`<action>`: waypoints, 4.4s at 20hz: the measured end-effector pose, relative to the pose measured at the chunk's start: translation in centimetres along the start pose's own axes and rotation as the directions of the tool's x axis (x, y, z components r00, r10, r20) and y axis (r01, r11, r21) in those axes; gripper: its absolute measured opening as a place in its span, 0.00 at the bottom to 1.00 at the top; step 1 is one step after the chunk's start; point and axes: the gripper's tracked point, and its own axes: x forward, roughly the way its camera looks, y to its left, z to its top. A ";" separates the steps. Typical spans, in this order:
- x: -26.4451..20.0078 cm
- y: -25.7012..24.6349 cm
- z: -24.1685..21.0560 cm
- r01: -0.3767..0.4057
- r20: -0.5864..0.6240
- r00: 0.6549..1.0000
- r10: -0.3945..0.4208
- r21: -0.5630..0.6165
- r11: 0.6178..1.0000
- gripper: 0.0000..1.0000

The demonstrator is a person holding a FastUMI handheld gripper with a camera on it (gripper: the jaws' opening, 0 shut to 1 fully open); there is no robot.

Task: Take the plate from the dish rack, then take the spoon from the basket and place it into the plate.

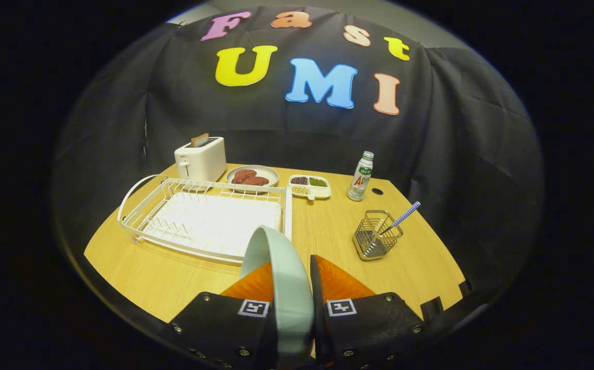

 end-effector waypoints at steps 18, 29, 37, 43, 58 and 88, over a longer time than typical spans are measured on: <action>4.6 -0.1 -6.9 -0.071 -0.117 0.984 0.134 0.429 0.901 0.29; 5.8 1.7 -6.3 -0.107 -0.113 0.980 0.163 0.391 0.914 0.34; 5.9 -0.2 -3.3 -0.078 -0.067 0.992 0.110 0.366 0.927 0.34; 8.0 -6.3 1.2 0.042 -0.012 0.999 -0.041 0.387 0.921 0.34; 14.6 -21.8 4.1 0.377 -0.117 0.919 -0.376 0.534 0.757 0.34; 17.6 -22.8 9.6 0.387 -0.092 0.913 -0.397 0.504 0.772 0.02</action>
